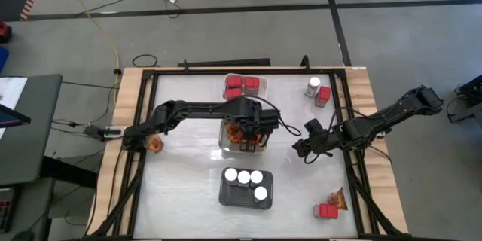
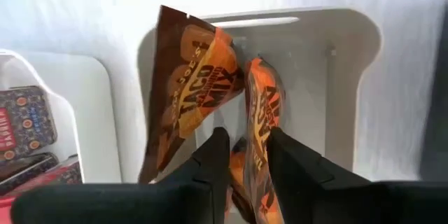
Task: Sort spices by type
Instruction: Put the red seasoning can into the white bin
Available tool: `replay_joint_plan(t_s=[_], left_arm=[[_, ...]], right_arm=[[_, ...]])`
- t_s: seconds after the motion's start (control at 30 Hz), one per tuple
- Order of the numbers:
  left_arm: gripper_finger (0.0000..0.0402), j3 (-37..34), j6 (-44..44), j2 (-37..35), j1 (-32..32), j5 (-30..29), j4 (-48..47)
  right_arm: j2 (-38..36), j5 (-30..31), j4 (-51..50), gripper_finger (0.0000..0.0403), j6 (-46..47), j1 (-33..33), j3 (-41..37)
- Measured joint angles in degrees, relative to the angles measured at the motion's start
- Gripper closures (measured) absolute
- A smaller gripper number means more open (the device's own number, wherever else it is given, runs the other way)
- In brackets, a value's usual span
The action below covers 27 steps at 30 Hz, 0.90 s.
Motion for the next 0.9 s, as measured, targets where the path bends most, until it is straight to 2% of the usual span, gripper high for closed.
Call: replay_joint_plan(t_s=[0.43, 0.73, 0.9], left_arm=[[0.0313, 0.00, -7.30, -11.28, 1.32, 0.07, 0.06], [0.0313, -0.22, -7.86, -14.21, -2.97, -0.04, 4.78], [0.0313, -8.06, -8.77, -15.64, -3.11, 0.45, 13.23]], right_arm=[[0.00, 0.00, 0.02, 0.0117, 0.01, -0.31, -0.01], [0.00, 0.00, -0.02, 0.0117, -0.01, -0.31, -0.02], [-0.01, 1.38, -0.17, 0.0117, -0.22, -0.31, 0.00]])
